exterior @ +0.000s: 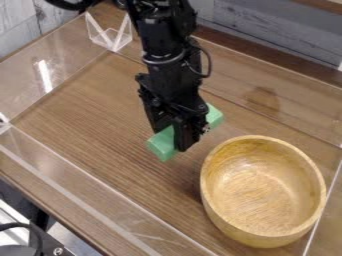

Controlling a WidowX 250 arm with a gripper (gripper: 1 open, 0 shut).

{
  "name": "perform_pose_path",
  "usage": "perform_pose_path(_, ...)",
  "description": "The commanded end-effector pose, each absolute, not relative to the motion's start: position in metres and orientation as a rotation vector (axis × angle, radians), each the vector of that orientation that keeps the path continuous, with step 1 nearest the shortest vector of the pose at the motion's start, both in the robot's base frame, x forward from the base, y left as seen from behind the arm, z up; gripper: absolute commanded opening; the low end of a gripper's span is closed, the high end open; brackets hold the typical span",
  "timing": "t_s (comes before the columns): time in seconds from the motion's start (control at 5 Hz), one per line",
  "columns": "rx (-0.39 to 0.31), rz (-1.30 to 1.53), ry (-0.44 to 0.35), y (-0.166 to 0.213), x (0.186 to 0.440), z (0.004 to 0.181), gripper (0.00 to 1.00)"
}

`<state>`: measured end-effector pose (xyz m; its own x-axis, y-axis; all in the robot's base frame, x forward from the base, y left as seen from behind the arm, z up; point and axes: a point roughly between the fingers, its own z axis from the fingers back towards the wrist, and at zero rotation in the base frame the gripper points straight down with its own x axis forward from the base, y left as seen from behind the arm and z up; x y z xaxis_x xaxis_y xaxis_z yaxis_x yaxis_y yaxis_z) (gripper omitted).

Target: Put the green block in the brown bowl

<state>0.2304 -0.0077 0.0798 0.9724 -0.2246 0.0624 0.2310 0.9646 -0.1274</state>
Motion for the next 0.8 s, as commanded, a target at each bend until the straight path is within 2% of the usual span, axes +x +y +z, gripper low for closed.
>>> perform_pose_path(0.0, -0.120, -0.236, -0.105, -0.010, 0.236, 0.095, 0.00)
perform_pose_path(0.6, -0.123, -0.217, -0.117, -0.023, 0.231, 0.102, 0.00)
